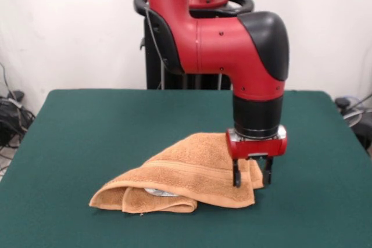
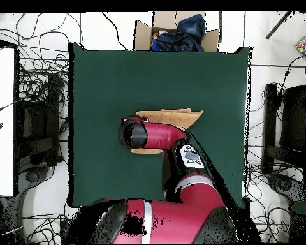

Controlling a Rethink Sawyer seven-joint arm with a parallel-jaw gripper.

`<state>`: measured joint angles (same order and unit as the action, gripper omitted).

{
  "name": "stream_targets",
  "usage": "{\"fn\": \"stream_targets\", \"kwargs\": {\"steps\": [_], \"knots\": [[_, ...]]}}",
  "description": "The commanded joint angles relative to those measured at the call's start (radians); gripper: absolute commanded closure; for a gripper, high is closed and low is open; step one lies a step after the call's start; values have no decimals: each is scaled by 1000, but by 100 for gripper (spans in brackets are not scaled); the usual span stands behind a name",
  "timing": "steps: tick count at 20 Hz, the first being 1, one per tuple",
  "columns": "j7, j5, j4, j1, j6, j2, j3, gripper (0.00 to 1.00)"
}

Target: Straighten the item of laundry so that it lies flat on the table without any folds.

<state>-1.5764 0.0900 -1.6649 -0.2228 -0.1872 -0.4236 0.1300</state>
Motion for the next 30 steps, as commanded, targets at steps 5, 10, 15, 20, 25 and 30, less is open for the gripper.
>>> {"fn": "stream_targets", "kwargs": {"steps": [5,10,15,20,25,30], "knots": [[-172,-6,6,46,72,64,40,0],[-168,-5,12,45,84,65,31,0],[-149,-4,32,29,75,72,37,0],[-144,-10,66,23,67,64,19,0],[-125,-7,96,6,46,64,17,0],[-112,5,116,-8,46,77,15,0]]}}
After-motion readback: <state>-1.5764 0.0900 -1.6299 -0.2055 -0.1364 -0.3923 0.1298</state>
